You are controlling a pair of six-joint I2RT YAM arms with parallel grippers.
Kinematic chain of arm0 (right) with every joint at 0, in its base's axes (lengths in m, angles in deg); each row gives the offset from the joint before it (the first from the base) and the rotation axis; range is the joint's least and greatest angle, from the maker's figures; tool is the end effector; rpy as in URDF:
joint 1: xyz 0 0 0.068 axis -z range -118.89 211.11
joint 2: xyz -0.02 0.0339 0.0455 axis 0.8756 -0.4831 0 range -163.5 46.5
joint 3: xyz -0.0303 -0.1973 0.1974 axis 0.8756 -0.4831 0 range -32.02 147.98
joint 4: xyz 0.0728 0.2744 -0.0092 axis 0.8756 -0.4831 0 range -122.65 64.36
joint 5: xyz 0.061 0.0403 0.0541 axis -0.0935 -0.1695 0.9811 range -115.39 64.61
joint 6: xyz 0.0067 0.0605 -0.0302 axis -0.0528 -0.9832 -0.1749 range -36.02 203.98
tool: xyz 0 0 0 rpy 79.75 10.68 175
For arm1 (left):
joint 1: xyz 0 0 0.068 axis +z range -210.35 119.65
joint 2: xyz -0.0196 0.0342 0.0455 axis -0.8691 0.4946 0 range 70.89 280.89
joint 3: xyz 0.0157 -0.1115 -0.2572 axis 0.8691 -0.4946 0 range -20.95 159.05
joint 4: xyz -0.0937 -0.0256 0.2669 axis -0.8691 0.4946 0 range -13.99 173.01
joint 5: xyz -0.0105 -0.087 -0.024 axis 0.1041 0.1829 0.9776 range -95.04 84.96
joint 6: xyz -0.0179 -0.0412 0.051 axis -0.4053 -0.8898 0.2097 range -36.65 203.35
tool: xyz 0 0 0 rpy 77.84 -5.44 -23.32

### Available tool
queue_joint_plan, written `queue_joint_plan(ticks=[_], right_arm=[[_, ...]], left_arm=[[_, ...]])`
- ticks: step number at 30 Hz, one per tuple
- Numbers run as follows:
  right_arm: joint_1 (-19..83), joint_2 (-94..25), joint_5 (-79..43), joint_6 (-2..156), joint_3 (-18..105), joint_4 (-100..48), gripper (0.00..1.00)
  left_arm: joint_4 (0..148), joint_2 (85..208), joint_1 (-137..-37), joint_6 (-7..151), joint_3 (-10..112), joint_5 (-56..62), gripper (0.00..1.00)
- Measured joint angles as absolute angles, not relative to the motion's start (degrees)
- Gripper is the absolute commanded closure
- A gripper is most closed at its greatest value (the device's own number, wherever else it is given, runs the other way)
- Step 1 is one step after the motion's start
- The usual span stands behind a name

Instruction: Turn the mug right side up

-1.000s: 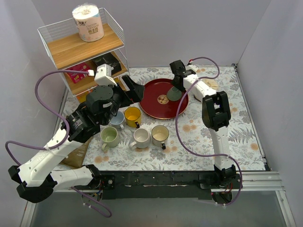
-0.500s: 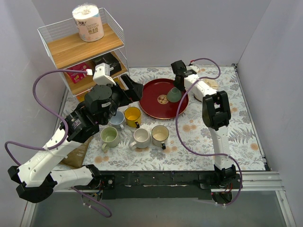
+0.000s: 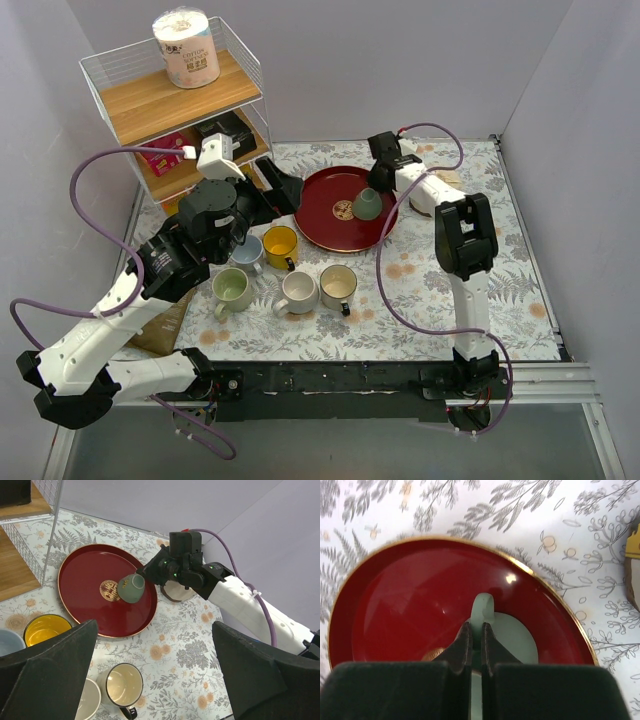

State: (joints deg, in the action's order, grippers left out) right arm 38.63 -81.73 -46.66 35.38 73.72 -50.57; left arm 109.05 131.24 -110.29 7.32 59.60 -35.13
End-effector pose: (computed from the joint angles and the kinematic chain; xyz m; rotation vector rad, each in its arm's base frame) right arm 0.5106 0.1898 0.1880 0.6918 2.2283 0.1715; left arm 0.1724 -0.1624 0.4723 -0.8098 1.7247 -1.0965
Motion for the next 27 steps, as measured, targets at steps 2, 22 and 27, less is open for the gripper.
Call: queue_joint_plan(ticks=[2, 22, 27], right_arm=[[38.6, -79.2, -44.1, 38.0, 69.6, -48.1, 0.99], [39.6, -42.1, -15.5, 52.6, 36.7, -22.8, 0.99], [40.3, -33.9, -6.4, 51.4, 28.6, -17.4, 0.99]], left_arm=[[109.2, 131.4, -110.3, 7.3, 59.7, -34.6, 0.02], [108.3, 141.6, -108.0, 6.4, 62.4, -22.5, 0.02], [106.2, 143.0, -107.3, 7.7, 62.8, -19.1, 0.02]])
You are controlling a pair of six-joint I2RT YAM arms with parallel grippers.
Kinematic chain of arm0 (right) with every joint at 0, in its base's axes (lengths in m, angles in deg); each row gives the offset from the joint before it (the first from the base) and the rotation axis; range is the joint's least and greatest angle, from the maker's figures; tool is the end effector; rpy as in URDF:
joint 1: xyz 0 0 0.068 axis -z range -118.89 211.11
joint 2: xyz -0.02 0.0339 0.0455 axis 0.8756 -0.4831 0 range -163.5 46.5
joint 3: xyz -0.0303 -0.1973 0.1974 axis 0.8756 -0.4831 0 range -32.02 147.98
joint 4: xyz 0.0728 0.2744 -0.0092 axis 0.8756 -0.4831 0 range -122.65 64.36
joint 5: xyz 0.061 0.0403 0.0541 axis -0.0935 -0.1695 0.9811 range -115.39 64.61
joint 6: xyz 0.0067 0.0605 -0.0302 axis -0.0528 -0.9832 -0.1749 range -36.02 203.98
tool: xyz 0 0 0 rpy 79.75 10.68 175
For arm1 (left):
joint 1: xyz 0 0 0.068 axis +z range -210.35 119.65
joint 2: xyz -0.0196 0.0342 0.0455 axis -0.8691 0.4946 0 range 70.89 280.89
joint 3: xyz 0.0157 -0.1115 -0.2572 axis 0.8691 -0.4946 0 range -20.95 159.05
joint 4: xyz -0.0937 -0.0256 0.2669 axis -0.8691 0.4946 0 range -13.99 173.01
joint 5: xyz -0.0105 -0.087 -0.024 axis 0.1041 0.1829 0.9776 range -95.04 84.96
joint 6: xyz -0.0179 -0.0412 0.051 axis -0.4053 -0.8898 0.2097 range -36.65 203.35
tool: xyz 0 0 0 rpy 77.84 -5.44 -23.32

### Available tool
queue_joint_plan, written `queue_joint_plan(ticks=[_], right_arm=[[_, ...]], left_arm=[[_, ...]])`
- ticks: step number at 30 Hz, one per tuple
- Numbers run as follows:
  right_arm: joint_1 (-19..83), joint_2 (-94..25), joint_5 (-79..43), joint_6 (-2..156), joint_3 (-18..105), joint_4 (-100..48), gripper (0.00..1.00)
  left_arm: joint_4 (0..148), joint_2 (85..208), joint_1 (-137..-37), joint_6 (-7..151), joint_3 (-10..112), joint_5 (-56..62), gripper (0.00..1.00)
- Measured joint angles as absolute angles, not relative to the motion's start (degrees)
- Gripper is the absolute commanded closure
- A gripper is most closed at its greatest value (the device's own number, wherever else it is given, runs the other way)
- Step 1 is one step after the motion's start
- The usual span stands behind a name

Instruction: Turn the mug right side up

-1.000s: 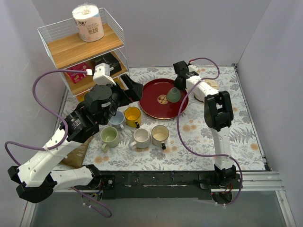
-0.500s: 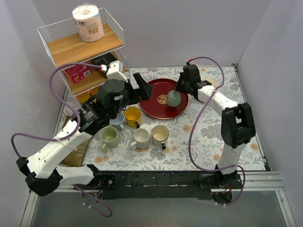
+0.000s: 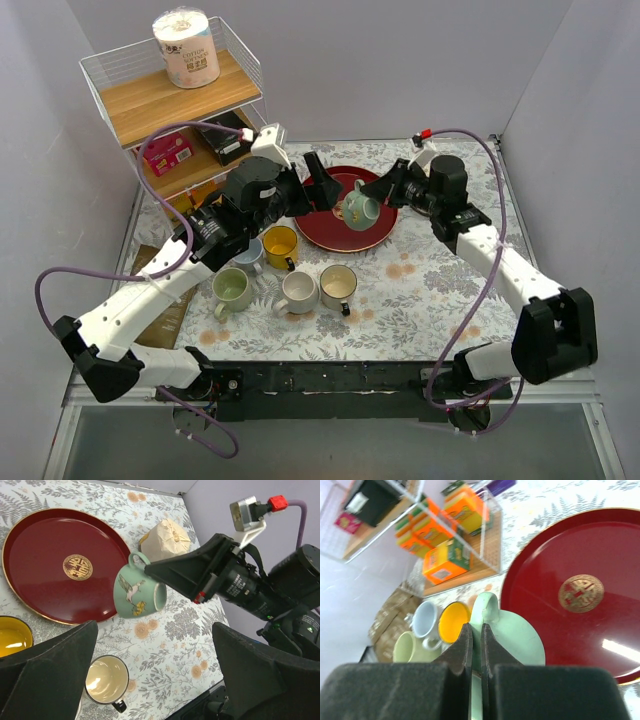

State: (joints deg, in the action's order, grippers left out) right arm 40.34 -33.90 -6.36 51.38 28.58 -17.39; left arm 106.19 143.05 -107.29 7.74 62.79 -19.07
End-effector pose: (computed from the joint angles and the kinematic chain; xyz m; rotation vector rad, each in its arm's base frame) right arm 0.3406 0.1482 0.3221 -0.0609 1.8640 0.9542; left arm 0.2203 -0.2163 0.4449 -0.6909 1.9626 -1.1833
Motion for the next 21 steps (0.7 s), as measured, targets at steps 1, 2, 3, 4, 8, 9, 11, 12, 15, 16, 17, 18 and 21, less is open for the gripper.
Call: queue_joint_plan(ticks=[1, 2, 3, 4, 8, 9, 11, 12, 15, 16, 17, 18, 21], right_arm=[[40.6, -32.3, -4.5, 50.7, 27.1, -16.2, 0.99], [40.8, -30.8, -2.8, 49.9, 25.7, -15.1, 0.99], [41.0, -29.3, -1.2, 49.1, 24.6, -14.3, 0.99], [41.2, -27.9, 0.2, 48.2, 23.8, -13.6, 0.99], [41.6, -23.0, 4.5, 45.3, 22.3, -11.9, 0.99], [41.6, -21.8, 5.3, 44.6, 22.2, -11.4, 0.99], [41.6, -19.6, 7.1, 42.9, 22.0, -10.2, 0.99], [41.6, -18.5, 8.0, 42.0, 21.7, -9.5, 0.99], [41.6, -15.6, 10.7, 39.3, 20.2, -7.5, 0.99], [41.6, -14.4, 12.0, 38.4, 19.4, -7.0, 0.99], [41.6, -13.7, 12.9, 37.8, 18.8, -6.7, 0.99], [41.6, -12.9, 13.9, 37.3, 18.2, -6.5, 0.99], [41.6, -10.9, 16.8, 35.8, 16.8, -6.1, 0.99]], left_arm=[[105.7, 143.4, -107.2, 8.2, 62.8, -18.5, 0.02], [105.2, 143.6, -107.0, 8.7, 62.8, -17.6, 0.02], [104.7, 143.8, -106.9, 9.2, 62.7, -16.9, 0.02], [103.9, 144.0, -106.7, 9.8, 62.5, -15.7, 0.02], [100.2, 143.9, -105.9, 12.2, 60.1, -10.3, 0.11], [99.2, 143.9, -105.7, 12.8, 59.3, -8.7, 0.13], [97.1, 143.9, -105.0, 14.6, 57.4, -5.3, 0.17], [96.3, 143.9, -104.7, 15.6, 56.5, -3.2, 0.17], [94.8, 143.9, -103.6, 19.1, 55.4, 3.1, 0.18], [94.3, 143.9, -102.9, 20.4, 55.4, 6.7, 0.18], [93.7, 143.9, -102.5, 21.4, 55.4, 9.2, 0.18], [93.1, 143.8, -101.8, 22.4, 55.4, 12.1, 0.18], [92.2, 143.5, -99.7, 24.9, 55.5, 21.2, 0.16]])
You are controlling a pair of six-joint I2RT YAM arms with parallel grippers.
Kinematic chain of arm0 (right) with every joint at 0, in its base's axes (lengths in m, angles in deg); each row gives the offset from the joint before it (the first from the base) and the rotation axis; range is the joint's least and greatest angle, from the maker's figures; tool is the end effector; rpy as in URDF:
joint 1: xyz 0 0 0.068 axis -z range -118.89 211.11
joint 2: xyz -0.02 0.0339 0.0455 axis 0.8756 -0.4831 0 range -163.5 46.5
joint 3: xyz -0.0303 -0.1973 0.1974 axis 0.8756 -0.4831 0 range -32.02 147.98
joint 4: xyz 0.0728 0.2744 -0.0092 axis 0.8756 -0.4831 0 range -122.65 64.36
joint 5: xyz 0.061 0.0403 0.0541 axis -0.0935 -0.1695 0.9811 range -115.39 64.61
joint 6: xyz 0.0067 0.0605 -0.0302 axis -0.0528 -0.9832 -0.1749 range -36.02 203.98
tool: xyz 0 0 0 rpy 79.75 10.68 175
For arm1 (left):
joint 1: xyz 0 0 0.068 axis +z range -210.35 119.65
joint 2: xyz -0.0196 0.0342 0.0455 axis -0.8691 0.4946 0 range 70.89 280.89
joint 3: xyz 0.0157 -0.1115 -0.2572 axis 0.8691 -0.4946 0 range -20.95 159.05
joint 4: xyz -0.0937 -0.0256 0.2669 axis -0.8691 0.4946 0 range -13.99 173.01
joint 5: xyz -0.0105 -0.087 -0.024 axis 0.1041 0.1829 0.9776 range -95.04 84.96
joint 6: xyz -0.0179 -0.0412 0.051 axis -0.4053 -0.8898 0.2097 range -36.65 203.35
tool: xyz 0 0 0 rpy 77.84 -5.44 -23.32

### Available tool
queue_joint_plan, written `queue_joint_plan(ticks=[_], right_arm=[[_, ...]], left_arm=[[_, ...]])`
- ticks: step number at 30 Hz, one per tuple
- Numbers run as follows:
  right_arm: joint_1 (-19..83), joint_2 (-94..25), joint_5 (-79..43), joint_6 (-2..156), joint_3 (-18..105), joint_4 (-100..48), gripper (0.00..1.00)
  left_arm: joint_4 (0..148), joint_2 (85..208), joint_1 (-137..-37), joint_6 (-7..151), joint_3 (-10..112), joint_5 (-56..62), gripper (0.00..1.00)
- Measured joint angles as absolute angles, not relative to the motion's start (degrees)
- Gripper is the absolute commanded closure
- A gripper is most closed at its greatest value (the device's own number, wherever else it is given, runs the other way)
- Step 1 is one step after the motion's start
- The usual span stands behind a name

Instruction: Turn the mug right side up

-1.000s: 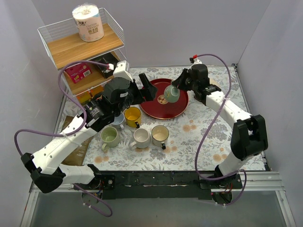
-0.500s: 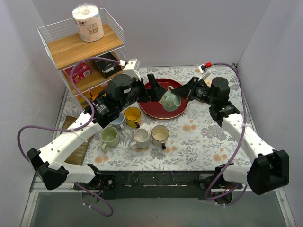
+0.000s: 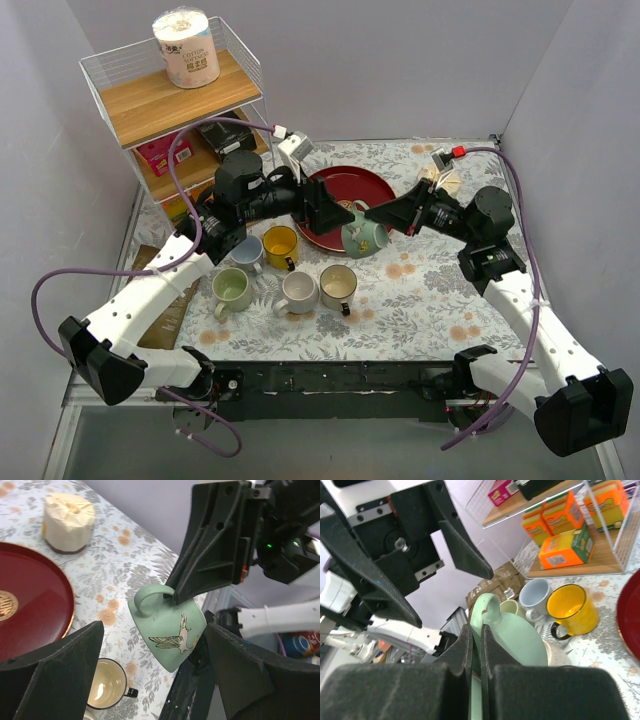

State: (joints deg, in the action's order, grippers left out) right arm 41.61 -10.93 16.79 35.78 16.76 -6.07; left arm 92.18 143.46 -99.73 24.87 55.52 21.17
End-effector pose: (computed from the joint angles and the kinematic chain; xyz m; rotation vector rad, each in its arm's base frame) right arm 0.2336 0.1215 0.3834 -0.2979 1.5786 1.4484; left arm 0.2343 -0.2235 0.4252 0.0389 2.0806 -1.5554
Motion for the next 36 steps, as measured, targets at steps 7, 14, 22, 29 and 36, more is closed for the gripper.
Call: queue_joint_plan(ticks=[7, 14, 22, 29, 36], right_arm=[[41.6, -7.5, 22.4, 31.3, 13.7, -2.1, 0.99], [41.6, -6.6, 25.2, 27.8, 12.5, 2.6, 0.99], [41.6, -6.9, 26.3, 23.8, 10.7, 8.2, 0.99], [41.6, -7.7, 27.1, 20.9, 10.0, 12.2, 0.99], [41.6, -8.0, 27.7, 17.8, 8.2, 16.8, 0.99]], left_arm=[[91.9, 143.7, -97.7, 28.1, 56.4, 37.3, 0.25], [89.7, 146.5, -97.7, 27.7, 57.3, 46.7, 0.35], [87.5, 151.5, -97.7, 26.2, 58.0, 50.0, 0.58], [84.8, 151.8, -97.7, 24.8, 58.0, 51.5, 0.69], [81.2, 152.4, -97.5, 22.4, 57.4, 54.0, 0.82]])
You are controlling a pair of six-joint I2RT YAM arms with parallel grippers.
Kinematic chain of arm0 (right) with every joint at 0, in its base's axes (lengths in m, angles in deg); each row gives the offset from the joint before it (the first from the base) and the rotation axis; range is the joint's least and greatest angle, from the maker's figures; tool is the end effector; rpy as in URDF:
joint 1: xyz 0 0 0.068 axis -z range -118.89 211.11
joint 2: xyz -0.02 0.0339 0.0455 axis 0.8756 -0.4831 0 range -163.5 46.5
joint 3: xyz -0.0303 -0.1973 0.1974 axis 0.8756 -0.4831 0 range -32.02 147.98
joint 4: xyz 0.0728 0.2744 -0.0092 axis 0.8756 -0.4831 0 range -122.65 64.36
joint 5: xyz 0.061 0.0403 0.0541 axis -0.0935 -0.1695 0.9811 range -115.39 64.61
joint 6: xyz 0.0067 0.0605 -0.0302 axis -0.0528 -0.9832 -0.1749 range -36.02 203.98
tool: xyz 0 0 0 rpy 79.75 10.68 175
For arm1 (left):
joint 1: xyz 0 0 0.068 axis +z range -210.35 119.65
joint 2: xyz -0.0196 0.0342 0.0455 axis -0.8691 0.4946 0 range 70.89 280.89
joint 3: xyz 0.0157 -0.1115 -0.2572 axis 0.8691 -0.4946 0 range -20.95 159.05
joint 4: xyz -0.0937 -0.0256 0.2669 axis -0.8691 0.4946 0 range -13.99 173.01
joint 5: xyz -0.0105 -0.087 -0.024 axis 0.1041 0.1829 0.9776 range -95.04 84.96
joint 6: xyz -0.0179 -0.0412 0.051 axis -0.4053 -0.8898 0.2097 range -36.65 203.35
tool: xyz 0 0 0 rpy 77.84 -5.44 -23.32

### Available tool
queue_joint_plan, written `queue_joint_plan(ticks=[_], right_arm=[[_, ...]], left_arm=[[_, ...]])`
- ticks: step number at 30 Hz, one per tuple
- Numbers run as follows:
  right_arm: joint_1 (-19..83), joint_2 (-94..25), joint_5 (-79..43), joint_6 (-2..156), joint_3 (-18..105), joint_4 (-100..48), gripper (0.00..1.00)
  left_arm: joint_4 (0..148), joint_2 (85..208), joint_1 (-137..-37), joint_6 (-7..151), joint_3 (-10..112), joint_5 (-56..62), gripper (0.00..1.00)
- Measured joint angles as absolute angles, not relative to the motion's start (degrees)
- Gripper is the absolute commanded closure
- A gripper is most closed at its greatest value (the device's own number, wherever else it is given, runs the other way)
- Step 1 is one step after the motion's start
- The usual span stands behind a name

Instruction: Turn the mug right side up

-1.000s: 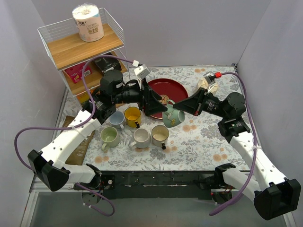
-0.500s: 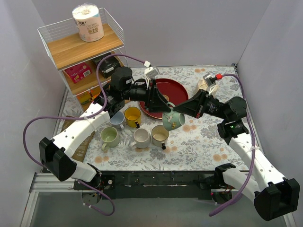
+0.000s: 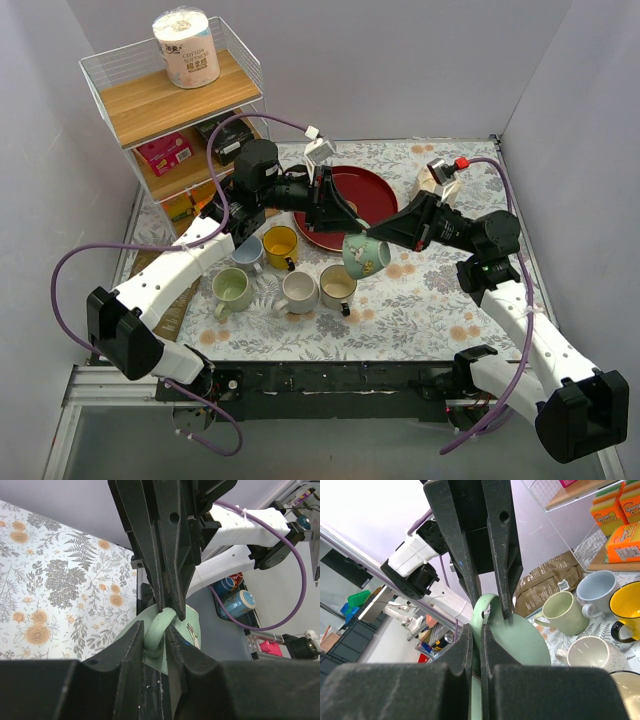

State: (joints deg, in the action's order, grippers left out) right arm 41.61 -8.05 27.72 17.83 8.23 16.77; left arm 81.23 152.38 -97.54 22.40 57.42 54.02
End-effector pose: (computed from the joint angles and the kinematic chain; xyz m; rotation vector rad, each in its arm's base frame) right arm 0.2039 0.1185 0.3772 -0.4285 1.4482 1.7407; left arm 0.2526 -0.2504 0.4132 0.5342 2.1118 -2.0033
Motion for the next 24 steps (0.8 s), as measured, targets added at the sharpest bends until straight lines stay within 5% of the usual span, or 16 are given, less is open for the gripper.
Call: queue_joint_plan(ticks=[3, 10, 14, 17, 24], right_arm=[[41.7, -8.2, 27.8, 16.3, 7.8, 18.4, 0.99], [42.0, -8.9, 27.9, 15.1, 7.5, 18.6, 0.97], [42.4, -9.1, 25.9, 20.3, 8.4, 9.6, 0.48], [42.2, -9.7, 21.8, 27.3, 10.5, -1.6, 0.32], [41.8, -10.0, 3.2, 39.2, 17.5, -28.7, 0.29]], left_arm=[[80.4, 152.6, -97.4, 22.1, 57.4, 54.7, 0.99], [80.9, 152.6, -97.3, 22.4, 57.2, 53.6, 1.0], [85.6, 153.2, -97.5, 22.8, 57.2, 47.7, 1.0], [89.7, 154.6, -99.0, 22.9, 57.7, 40.2, 1.0], [99.4, 159.5, -103.5, 23.1, 60.7, 24.2, 1.0]])
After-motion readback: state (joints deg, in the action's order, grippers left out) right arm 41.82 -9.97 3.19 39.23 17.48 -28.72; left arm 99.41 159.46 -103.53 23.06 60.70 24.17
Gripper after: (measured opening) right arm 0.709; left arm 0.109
